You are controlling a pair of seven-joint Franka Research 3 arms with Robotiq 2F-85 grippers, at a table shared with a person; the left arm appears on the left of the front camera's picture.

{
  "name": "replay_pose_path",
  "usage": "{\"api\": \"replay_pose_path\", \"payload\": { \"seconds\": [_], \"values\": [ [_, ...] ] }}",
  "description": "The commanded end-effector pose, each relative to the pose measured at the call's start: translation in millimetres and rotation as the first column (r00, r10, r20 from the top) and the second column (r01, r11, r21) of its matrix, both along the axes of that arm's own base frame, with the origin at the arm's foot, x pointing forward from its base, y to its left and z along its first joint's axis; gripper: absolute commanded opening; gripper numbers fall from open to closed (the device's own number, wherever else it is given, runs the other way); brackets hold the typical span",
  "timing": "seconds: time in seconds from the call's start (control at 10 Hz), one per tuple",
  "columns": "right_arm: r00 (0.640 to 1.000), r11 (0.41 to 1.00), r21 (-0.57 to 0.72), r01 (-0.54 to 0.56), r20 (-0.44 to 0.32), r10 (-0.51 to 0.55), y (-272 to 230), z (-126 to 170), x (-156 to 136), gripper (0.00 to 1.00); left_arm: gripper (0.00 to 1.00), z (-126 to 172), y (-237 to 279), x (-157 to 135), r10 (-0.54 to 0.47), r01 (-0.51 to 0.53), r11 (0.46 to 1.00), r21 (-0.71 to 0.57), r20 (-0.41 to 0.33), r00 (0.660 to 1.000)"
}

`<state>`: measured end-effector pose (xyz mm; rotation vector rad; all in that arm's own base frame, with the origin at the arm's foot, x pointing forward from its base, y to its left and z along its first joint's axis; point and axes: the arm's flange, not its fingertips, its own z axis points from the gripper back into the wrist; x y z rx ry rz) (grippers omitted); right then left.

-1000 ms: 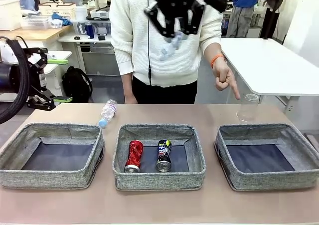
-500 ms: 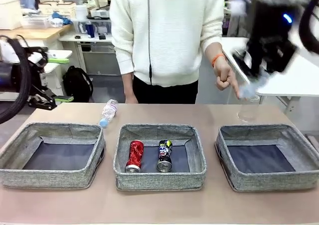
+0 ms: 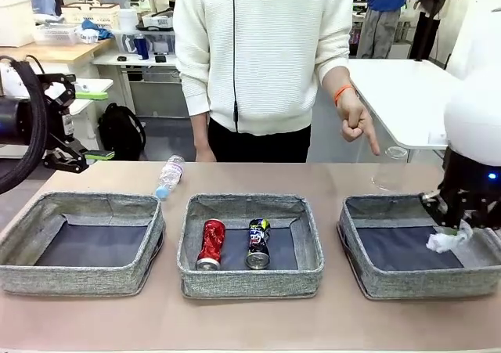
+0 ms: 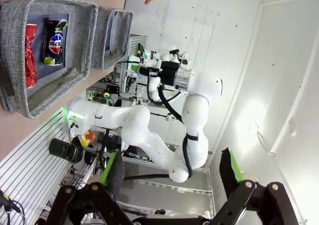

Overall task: Sort the waste into the appropriate baskets.
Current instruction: Place the picked waste into the Fabric basket indicated by the person.

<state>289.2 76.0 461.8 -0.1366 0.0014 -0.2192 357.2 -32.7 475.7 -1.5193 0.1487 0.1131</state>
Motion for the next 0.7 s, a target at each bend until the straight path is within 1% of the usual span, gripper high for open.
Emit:
{"api": "replay_pose_path", "payload": {
  "seconds": [0.0, 0.3, 0.5, 0.6],
  "values": [
    [0.988, 0.991, 0.006, 0.132, 0.086, -0.132, -6.3, -12.7, 4.8, 0.07, 1.0, 3.2, -1.8, -1.1, 0.002, -0.002, 1.0, -0.022, 0.002, 1.0],
    [0.971, 0.98, 0.02, 0.196, 0.133, -0.197, -12.6, -16.4, 10.3, 0.07, 1.0, 3.2, -1.8, -1.1, 0.002, -0.002, 1.0, -0.022, 0.002, 1.0],
    [0.968, 0.979, 0.033, 0.201, 0.148, -0.204, -11.6, -15.3, 12.1, 0.07, 1.0, 3.2, -1.8, -1.1, 0.002, -0.002, 1.0, -0.022, 0.002, 1.0],
    [0.969, 0.981, 0.04, 0.187, 0.154, -0.191, -10.1, -14.9, 12.0, 0.66, 1.0, 3.2, -1.8, -1.1, 0.002, -0.002, 1.0, -0.022, 0.002, 1.0]
  ]
}}
